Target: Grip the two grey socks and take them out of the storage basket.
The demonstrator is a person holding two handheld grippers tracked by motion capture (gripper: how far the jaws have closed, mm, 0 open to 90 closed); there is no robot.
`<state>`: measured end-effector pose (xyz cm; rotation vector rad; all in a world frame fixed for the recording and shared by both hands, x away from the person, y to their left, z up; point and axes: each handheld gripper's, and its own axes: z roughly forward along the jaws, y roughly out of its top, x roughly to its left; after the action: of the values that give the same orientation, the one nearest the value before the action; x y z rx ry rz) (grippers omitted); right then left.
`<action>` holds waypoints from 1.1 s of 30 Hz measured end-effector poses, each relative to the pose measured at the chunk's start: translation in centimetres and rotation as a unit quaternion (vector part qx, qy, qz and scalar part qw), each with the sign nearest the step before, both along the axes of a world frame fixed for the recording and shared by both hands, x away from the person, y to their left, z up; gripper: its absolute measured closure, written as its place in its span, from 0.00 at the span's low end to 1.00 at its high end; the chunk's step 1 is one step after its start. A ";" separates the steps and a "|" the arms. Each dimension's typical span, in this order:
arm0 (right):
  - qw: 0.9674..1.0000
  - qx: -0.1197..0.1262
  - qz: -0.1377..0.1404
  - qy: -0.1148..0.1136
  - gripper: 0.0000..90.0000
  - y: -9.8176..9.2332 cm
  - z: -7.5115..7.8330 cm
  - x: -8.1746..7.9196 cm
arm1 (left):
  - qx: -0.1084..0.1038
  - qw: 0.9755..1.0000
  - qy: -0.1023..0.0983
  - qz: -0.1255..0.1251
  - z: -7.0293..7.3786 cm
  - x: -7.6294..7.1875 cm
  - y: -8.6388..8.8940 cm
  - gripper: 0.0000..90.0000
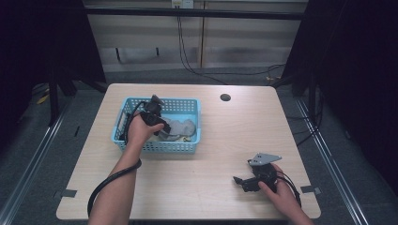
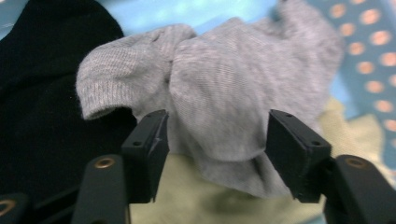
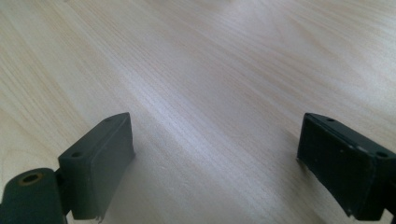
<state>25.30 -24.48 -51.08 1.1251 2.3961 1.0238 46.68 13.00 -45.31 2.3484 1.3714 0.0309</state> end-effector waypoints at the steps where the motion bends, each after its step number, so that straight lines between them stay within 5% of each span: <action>1: 1.000 0.000 0.000 0.000 0.11 0.0 0.0 0.0 | 0.000 1.000 0.007 -0.002 -0.1 0.0 -0.1 0.54; 5: 1.000 0.000 0.000 -0.001 0.11 0.0 0.0 0.0 | 0.018 0.999 0.027 -0.010 0.5 0.1 -0.4 0.92; 9: 1.000 0.001 0.000 0.000 0.11 0.0 0.0 0.0 | 0.030 0.999 0.025 -0.024 2.1 -0.1 -0.1 0.94; 14: 1.000 0.002 -0.001 0.001 0.11 0.0 0.0 0.0 | 0.063 0.998 0.012 -0.008 4.7 -0.6 2.1 0.94; 19: 1.000 0.001 0.000 -0.001 0.11 0.0 0.0 0.0 | 0.096 0.995 0.025 -0.007 5.1 -1.0 3.8 0.93; 25: 1.000 0.001 0.002 -0.002 0.11 0.0 0.0 0.1 | 0.068 0.998 0.012 -0.010 3.6 -1.1 2.7 0.60; 28: 1.000 0.000 0.003 -0.002 0.11 0.0 0.0 0.1 | 0.041 0.999 0.018 -0.014 2.0 -0.8 1.3 0.56; 33: 1.000 0.000 0.003 -0.002 0.11 0.0 0.0 0.1 | 0.040 0.999 0.025 -0.017 0.7 -0.5 0.4 0.55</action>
<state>25.38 -24.46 -51.10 1.1156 2.3977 1.0261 46.21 13.41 -44.59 2.4533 1.3772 0.0157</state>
